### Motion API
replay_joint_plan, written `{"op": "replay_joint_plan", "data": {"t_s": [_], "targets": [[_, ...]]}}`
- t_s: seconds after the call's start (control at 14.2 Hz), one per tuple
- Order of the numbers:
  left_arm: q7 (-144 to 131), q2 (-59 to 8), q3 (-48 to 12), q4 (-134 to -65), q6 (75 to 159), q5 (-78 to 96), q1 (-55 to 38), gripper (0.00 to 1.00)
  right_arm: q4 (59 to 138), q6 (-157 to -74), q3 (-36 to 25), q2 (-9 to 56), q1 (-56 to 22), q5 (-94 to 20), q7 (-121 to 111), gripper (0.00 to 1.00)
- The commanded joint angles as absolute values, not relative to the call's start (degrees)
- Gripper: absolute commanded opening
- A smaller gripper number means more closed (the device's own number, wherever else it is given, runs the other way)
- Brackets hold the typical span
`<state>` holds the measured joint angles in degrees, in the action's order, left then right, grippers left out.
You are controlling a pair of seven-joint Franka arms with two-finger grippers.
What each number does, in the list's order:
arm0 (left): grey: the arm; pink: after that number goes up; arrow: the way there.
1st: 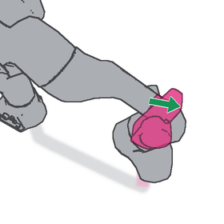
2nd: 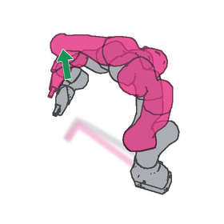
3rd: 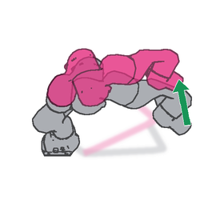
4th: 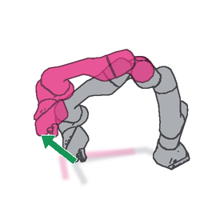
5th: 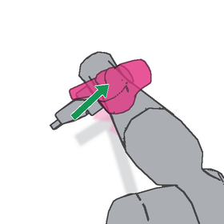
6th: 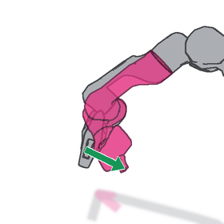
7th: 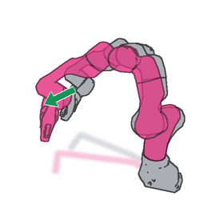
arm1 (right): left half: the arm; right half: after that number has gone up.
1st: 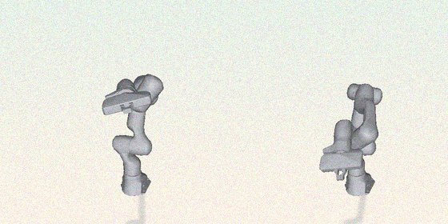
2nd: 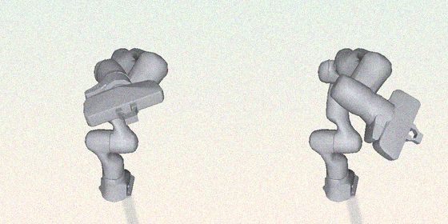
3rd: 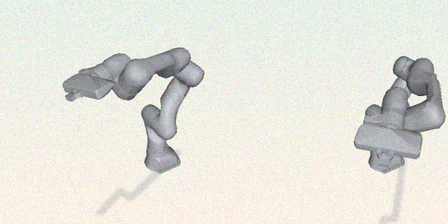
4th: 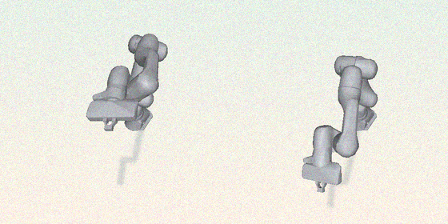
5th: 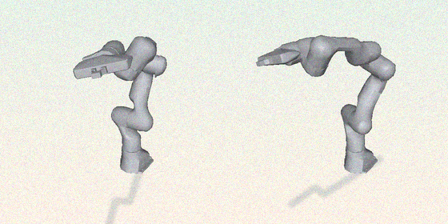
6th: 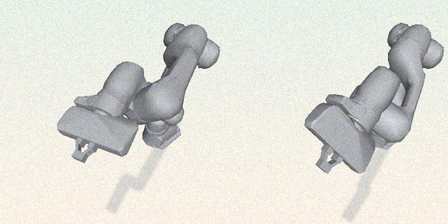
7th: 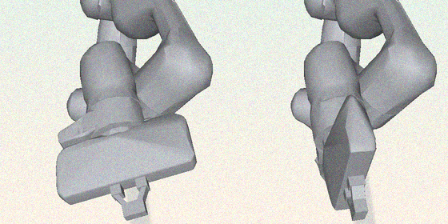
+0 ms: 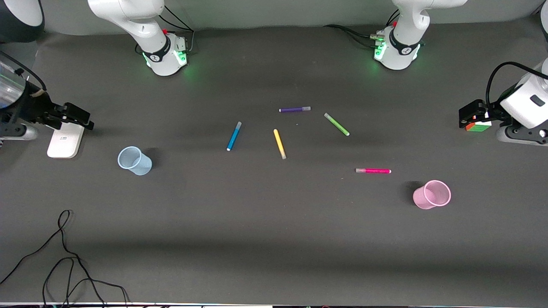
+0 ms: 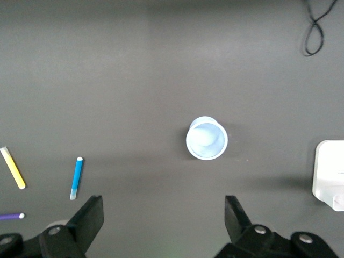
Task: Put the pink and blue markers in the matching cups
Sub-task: 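Reach the right gripper toward the blue marker while the left gripper moves out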
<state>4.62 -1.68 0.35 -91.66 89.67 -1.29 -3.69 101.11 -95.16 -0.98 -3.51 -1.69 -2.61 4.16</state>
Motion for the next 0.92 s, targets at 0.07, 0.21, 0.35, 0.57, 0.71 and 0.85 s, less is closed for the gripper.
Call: {"op": "replay_joint_plan", "data": {"t_s": [0.07, 0.21, 0.35, 0.57, 0.71, 0.85], "targets": [[4.66, -1.23, -0.26, -91.67, 89.21, -0.88, -2.73, 1.0, 95.47, -94.13, -0.35, 5.95, -10.43, -4.47, 14.73, 1.0], [4.4, -1.49, -0.26, -91.67, 89.56, -0.88, -2.72, 1.0, 90.91, -93.69, -0.35, 12.8, -15.36, -5.36, 22.37, 1.0], [3.78, -2.45, -0.35, -91.76, 90.08, -0.88, -3.07, 1.0, 86.5, -93.52, -0.35, 19.74, -18.79, -10.86, 25.74, 1.0], [0.72, -5.26, -1.14, -91.15, 90.96, -0.62, -3.78, 1.0, 82.89, -93.52, -0.35, 28.97, -21.35, -20.1, 27.41, 1.0], [-4.19, -7.63, -3.59, -90.79, 93.42, -0.7, -4.13, 1.0, 82.09, -93.69, -0.35, 34.6, -22.84, -23.63, 29.08, 1.0], [-9.38, -10.79, -6.66, -90.79, 96.75, -0.7, -4.22, 1.0, 82.09, -94.13, -0.35, 39.7, -24.08, -26.79, 30.76, 1.0]]}}
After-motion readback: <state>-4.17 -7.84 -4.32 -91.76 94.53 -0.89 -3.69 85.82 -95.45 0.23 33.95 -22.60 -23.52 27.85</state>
